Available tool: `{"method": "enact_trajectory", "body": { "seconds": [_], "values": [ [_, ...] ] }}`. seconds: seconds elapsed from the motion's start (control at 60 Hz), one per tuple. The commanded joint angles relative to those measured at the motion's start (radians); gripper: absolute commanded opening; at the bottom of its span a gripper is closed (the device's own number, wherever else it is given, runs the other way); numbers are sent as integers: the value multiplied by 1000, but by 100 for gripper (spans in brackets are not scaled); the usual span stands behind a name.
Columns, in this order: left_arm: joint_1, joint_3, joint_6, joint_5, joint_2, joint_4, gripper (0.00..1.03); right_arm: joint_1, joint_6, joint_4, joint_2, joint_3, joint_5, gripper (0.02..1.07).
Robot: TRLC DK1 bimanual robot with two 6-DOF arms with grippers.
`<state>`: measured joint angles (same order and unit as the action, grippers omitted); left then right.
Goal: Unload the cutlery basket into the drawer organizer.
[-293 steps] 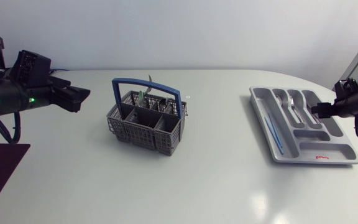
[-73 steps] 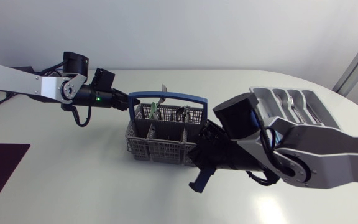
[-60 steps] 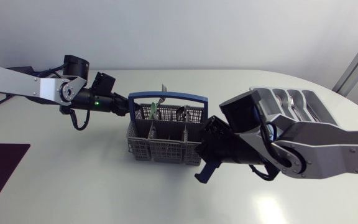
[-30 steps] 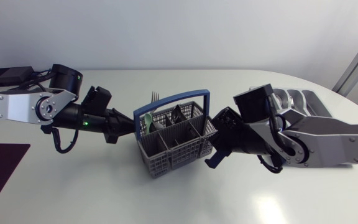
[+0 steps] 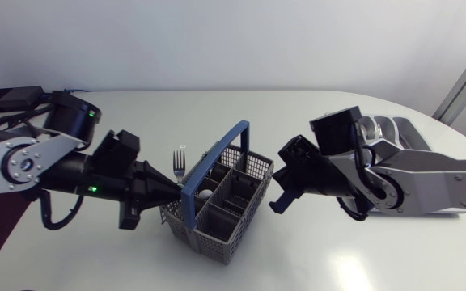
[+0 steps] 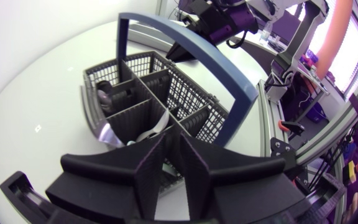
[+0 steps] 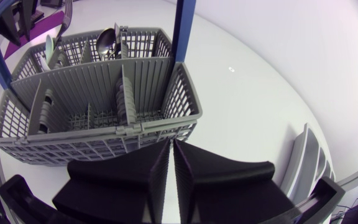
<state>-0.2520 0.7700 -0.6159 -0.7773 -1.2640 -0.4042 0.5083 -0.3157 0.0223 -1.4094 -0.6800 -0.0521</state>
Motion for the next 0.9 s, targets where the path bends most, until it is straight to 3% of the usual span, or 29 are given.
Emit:
{"method": "enact_trajectory", "body": {
  "seconds": [0.0,0.183,0.4,0.883],
  "values": [
    [57,2,-68,-5,71,-38,22,-8,-13,-18,47,40,-3,14],
    [175,0,-127,7,43,-47,21,-24,-14,-21,40,39,-3,14],
    [178,-21,-168,102,-110,24,19,-7,0,-22,-5,2,-3,14],
    [8,-64,-177,112,-173,31,16,27,17,-28,-194,-194,5,14]
  ]
}}
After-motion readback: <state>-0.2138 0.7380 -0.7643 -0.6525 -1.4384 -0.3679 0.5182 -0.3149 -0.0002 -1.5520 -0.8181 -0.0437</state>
